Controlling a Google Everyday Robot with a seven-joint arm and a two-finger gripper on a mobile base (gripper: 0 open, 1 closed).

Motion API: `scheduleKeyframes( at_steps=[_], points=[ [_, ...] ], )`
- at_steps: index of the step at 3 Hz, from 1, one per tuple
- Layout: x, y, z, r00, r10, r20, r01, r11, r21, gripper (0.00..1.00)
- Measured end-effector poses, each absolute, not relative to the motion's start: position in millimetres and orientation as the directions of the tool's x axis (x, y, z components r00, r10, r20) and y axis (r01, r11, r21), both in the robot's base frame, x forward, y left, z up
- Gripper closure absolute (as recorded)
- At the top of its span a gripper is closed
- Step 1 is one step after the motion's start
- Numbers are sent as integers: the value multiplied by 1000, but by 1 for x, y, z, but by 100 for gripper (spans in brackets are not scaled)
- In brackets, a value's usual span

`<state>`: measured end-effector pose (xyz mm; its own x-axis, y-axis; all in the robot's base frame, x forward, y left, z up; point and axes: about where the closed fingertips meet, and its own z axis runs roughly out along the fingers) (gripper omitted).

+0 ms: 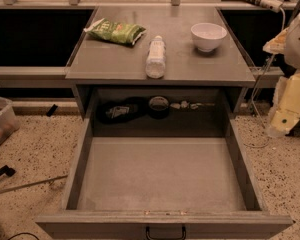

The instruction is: Place blue plastic bottle into top drawer

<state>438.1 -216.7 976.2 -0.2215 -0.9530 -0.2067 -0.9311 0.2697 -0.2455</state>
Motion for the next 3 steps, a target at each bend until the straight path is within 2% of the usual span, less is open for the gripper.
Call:
scheduleKeyframes(
  at_steps=[2,3],
  points=[
    [447,-209,974,-209,-950,-233,-928,268,-261,0],
    [491,-176,983,-101,-963,-250,-925,183,-332,0]
  ],
)
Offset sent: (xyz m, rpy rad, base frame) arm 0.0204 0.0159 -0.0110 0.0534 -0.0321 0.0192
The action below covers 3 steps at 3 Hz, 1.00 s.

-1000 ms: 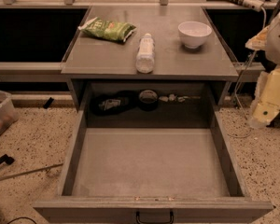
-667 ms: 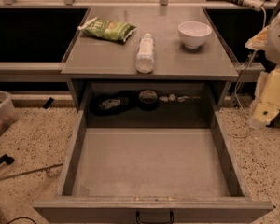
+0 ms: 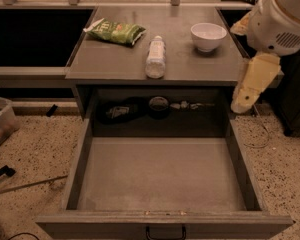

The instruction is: Place blue plastic bottle into top drawer

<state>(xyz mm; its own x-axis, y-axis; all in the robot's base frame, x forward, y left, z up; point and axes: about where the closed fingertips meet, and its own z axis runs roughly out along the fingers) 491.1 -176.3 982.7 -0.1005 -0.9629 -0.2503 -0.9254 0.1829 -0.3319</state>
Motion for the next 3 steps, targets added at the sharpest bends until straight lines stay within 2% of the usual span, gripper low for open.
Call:
scheduleKeyframes(
  at_steps=[2,3],
  points=[
    [583,-100,1024,168,-954,-250,-898,-43,-437,0],
    [596,-102,1024,175,-954,-244,-894,-50,-446,0]
  ],
)
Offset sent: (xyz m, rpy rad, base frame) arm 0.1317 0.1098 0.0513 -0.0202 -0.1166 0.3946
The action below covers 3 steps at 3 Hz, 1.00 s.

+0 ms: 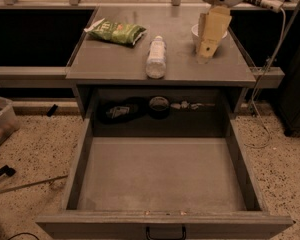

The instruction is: Place blue plastic bottle into top drawer

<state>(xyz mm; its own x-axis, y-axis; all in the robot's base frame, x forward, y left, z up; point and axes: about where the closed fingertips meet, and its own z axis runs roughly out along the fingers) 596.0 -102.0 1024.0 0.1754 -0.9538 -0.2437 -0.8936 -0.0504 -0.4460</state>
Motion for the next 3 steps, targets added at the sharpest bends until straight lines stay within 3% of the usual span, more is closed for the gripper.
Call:
scheduleKeyframes(
  at_steps=[3],
  points=[
    [696,-125,1023,338,-930,-145,-786,-195,-586,0]
  ],
)
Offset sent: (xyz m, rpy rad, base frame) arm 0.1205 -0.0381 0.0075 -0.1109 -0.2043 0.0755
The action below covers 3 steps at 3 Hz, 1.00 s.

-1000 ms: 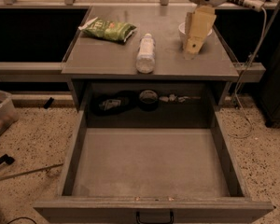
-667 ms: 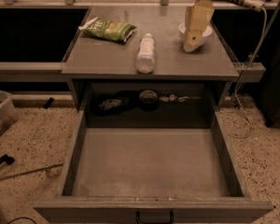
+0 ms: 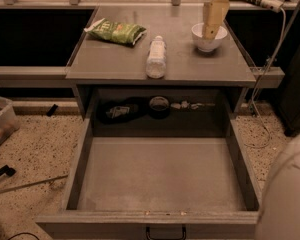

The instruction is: Place blue plastic bottle into top drawer

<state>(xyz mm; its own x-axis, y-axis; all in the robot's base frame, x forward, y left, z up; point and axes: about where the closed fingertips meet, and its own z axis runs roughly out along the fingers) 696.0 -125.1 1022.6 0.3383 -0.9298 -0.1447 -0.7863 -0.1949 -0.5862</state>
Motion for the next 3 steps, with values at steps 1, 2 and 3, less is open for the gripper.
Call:
scheduleKeyframes(
  at_steps=[1,2,3],
  points=[
    [715,-108,1012,495,-862,-108,-727,-343,-596,0],
    [717,-79,999,667,-742,-70,-639,-522,-565,0],
    [718,-80,1000,712,-701,-32,-590,-572,-570,0]
  ],
)
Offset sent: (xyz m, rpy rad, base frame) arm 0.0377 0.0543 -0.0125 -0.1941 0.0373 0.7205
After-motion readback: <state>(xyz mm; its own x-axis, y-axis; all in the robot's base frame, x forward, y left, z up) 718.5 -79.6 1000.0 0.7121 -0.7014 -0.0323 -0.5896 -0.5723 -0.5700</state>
